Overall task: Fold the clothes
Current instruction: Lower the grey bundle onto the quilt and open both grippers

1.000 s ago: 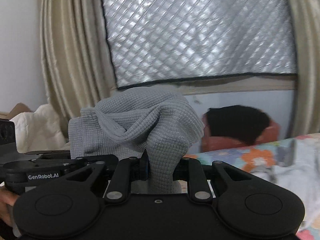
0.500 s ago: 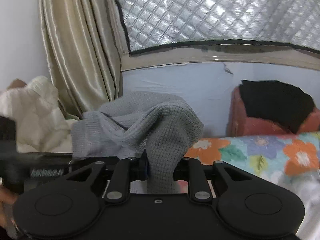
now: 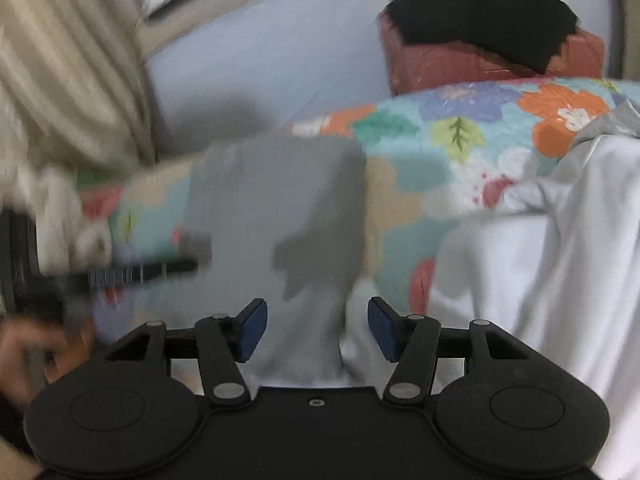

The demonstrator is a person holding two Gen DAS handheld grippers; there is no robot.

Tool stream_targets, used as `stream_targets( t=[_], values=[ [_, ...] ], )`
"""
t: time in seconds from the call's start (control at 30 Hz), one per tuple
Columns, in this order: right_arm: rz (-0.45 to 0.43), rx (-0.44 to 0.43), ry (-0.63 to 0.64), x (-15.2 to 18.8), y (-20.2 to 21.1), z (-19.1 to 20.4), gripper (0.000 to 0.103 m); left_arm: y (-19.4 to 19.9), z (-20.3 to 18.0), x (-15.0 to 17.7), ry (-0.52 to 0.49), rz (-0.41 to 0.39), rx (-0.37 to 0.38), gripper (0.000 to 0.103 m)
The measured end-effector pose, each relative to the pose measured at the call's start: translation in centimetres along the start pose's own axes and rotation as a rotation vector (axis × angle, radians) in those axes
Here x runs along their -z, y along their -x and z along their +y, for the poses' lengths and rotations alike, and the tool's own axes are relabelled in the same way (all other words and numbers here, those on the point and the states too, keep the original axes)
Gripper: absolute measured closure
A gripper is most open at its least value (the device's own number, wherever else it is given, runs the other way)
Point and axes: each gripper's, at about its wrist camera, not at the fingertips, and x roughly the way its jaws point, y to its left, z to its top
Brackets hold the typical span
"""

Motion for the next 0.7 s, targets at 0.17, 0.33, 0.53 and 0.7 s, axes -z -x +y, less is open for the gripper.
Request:
stream_targets(
  t=[0.17,0.33,0.53,0.7],
  values=[
    [0.020,0.018,0.068,3.9,3.4,0.2,0.041,4.7,-2.8,1.5,-0.121,-0.193,0.227,0.047],
    [0.051,0.140,0.128,5.9,5.2,-0.1,0.037,2.6,-6.5,2.3,-0.130,-0.063,0.371,0.047],
    [0.159,0.220,0.206,6.6,1.5,-0.1,0.019,0.2,-6.9,4.5,-0.128,0.030,0.269,0.047],
    [0.080,0.309,0.174,5.7,-2.3,-1.9,0.032,-0.2,-5.7,4.6,-0.102,0.040,0.254,0.045]
  ],
)
